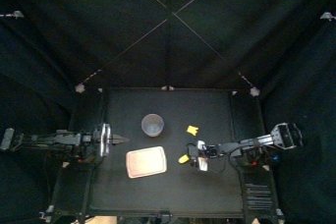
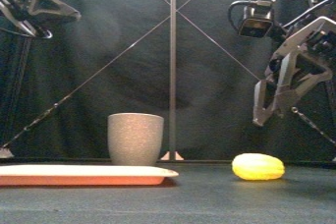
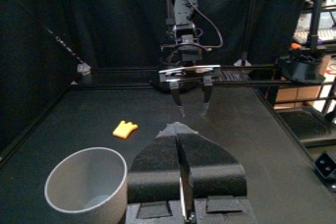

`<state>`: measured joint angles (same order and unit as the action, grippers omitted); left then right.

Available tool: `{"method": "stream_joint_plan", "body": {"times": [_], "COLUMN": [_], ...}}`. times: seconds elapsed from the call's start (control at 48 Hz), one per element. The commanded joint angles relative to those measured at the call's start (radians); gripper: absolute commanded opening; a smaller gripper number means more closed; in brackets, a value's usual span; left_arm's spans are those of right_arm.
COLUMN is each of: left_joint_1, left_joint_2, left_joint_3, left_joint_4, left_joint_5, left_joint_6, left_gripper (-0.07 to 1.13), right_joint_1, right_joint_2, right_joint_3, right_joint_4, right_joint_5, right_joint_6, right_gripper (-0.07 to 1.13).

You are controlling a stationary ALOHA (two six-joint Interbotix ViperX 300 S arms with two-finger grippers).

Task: Pick the corn then place it in the grey bowl
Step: Pick the corn

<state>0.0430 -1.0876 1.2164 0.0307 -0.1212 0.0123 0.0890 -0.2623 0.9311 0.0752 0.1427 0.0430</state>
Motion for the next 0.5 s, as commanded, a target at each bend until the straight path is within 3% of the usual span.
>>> {"method": "stream_joint_plan", "body": {"times": [0.021, 0.5], "left_joint_1": [0.003, 0.003], "left_joint_2": [0.002, 0.0], "left_joint_3": [-0.015, -0.014], "left_joint_4": [0.002, 0.002], "left_joint_5": [-0.003, 0.0], "left_joint_6": [0.0, 0.0], "left_gripper": [-0.04, -0.04], "right_joint_1": [-0.002, -0.035], "right_joint_2": [0.011, 0.202], "right_joint_3": [-0.031, -0.08], "right_joint_4": [0.002, -0.017], "right_joint_5": [-0.003, -0.003], "right_joint_6": [-0.002, -0.003], "right_gripper": [1.07, 1.04]}}
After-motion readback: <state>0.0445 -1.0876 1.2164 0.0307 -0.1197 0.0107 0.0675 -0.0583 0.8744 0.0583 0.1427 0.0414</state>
